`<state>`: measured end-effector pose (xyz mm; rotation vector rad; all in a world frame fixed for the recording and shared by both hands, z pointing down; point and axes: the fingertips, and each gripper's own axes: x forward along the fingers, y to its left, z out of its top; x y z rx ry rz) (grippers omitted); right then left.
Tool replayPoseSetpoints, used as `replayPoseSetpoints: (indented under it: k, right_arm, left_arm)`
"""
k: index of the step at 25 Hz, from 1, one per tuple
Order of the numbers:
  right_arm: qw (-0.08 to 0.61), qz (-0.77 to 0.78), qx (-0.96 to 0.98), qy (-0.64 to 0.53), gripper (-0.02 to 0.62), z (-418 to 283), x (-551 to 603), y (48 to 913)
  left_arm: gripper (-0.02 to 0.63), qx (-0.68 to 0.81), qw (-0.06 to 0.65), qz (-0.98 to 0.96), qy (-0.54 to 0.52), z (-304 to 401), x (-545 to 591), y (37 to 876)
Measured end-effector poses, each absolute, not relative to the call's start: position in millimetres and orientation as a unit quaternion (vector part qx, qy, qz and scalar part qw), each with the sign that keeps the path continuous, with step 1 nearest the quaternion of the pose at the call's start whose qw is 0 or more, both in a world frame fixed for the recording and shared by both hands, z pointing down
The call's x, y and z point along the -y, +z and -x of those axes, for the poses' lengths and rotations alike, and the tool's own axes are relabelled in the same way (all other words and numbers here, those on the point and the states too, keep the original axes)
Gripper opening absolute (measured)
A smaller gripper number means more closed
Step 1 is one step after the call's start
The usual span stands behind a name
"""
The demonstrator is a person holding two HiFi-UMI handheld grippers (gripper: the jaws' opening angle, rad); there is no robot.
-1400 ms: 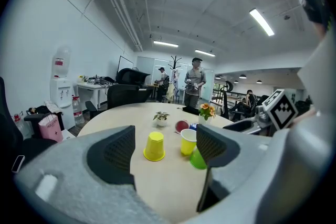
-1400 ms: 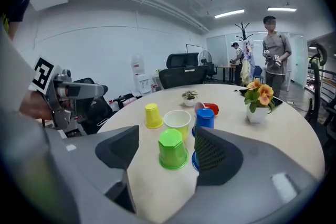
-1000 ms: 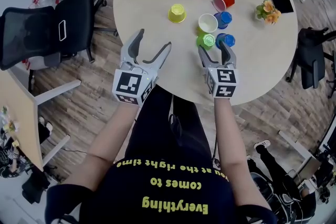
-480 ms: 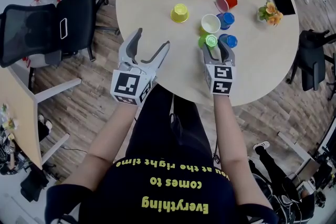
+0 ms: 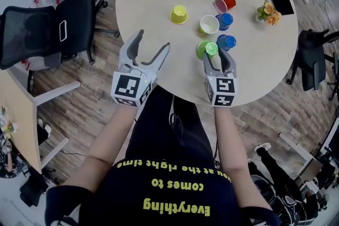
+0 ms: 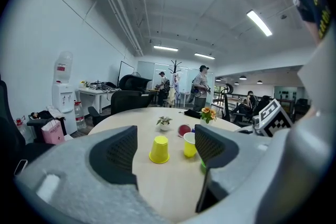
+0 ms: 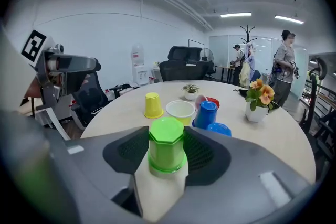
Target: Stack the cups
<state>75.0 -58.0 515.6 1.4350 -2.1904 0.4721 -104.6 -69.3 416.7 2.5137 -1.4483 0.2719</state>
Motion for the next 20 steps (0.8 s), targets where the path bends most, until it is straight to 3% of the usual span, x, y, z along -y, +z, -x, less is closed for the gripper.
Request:
replayPoseSetpoints:
  k: [20]
  right_arm:
    - [0.27,-0.493,0.81,0.168,0.218,-59,-7,546]
  left_arm:
    - [0.333,0.478,0.104,-0.867,0.092,83,68,411]
